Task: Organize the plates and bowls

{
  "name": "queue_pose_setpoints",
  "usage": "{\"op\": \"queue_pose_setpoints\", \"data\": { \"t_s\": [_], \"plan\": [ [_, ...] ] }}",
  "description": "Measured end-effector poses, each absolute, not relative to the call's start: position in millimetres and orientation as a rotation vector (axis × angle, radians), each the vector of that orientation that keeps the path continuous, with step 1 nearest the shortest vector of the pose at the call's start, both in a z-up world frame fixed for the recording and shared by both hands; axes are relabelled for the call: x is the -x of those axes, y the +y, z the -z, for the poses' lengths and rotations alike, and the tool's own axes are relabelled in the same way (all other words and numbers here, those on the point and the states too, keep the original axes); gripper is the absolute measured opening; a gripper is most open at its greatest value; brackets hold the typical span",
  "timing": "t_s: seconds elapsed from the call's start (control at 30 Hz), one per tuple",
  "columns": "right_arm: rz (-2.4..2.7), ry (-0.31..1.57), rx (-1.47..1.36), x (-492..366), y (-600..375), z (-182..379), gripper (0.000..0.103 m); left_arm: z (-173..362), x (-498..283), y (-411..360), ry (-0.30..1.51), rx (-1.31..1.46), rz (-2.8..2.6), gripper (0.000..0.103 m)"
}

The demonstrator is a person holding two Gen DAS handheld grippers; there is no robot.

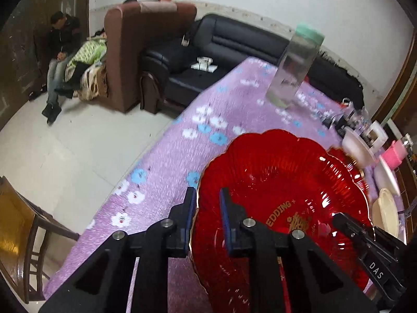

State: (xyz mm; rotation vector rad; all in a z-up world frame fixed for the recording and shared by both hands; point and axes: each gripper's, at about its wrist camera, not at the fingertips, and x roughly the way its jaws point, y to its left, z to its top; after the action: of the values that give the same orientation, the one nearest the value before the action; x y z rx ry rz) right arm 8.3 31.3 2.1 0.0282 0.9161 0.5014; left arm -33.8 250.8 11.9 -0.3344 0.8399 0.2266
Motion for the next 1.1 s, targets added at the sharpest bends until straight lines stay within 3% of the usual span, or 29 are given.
{"op": "queue_pose_setpoints", "data": {
  "t_s": [0.2, 0.57, 1.1],
  "plan": [
    [-0.516, 0.861, -0.007, 11.1, 25.1, -15.3, 0.014, -22.6, 48.7, 244.3, 0.823, 0.335, -0.22, 0.018],
    [-0.492, 0.917, -0.036, 17.2, 13.2, 17.0, 0.014, 2.4, 46.7, 230.6, 0.868, 0.295, -0.254, 0.018],
    [-0.471, 0.905, -0.024, 3.9, 24.8, 22.2, 0.015, 9.8, 27.2, 242.6, 0.87, 0.311, -0.284, 0.02]
  ]
}}
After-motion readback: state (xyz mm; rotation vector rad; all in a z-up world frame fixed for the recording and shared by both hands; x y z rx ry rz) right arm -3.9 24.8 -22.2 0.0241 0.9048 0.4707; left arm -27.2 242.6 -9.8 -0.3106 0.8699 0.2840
